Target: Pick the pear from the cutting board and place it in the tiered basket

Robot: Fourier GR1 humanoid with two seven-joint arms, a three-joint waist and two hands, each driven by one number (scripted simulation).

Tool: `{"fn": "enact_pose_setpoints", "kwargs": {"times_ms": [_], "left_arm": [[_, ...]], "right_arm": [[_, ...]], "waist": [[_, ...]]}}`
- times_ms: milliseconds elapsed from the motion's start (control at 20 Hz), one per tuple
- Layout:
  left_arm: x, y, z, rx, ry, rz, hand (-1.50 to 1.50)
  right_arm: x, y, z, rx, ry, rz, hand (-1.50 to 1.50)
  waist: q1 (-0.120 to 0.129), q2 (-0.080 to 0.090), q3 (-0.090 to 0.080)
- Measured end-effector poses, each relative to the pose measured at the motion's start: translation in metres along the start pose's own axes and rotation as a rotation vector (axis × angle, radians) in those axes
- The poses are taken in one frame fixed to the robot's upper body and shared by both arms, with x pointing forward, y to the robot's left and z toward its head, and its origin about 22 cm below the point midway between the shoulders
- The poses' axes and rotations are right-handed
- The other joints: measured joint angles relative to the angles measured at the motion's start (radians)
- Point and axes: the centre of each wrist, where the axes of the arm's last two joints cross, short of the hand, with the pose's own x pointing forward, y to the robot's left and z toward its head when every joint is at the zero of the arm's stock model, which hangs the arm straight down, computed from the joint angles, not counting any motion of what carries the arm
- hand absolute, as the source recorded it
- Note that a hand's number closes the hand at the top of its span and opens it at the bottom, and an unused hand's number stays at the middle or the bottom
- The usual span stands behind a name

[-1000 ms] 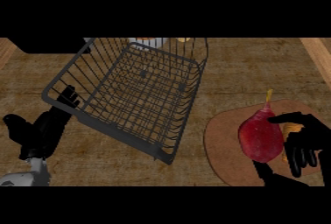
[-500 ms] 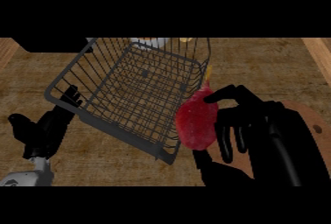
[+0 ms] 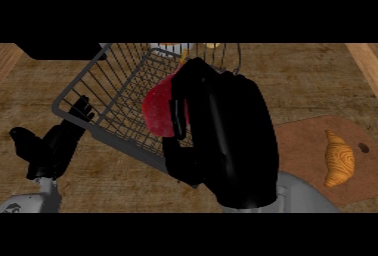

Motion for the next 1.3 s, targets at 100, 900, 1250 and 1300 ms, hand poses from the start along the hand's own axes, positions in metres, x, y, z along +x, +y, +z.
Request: {"fn": "enact_pose_setpoints", "kwargs": {"times_ms": [100,900,1250,1300], "left_arm": [[0.005,0.001,0.0,-0.002,0.0,0.0,0.0],[0.0,0.0,0.002,-0.006,-0.004,0.009,0.0],[0.003,-0.004,0.002,-0.009,-0.008,0.004,0.0],[0.006,-0.007,0.0,-0.009,-0.007,0.004,0.0]], "right_arm": [[0.005,0.008,-0.008,0.019,0.013,0.01,1.5],[-0.007,0.075,-0.052,0.015,0.095,0.068,1.5],[-0.014,0.093,-0.068,-0.112,0.095,-0.015,-1.5],[-0.015,0.096,-0.071,-0.118,0.094,-0.018,-1.5]], "waist": [[0.002,0.0,0.0],[-0.001,0.003,0.0],[0.006,0.002,0.001],[0.006,0.003,0.001]]}}
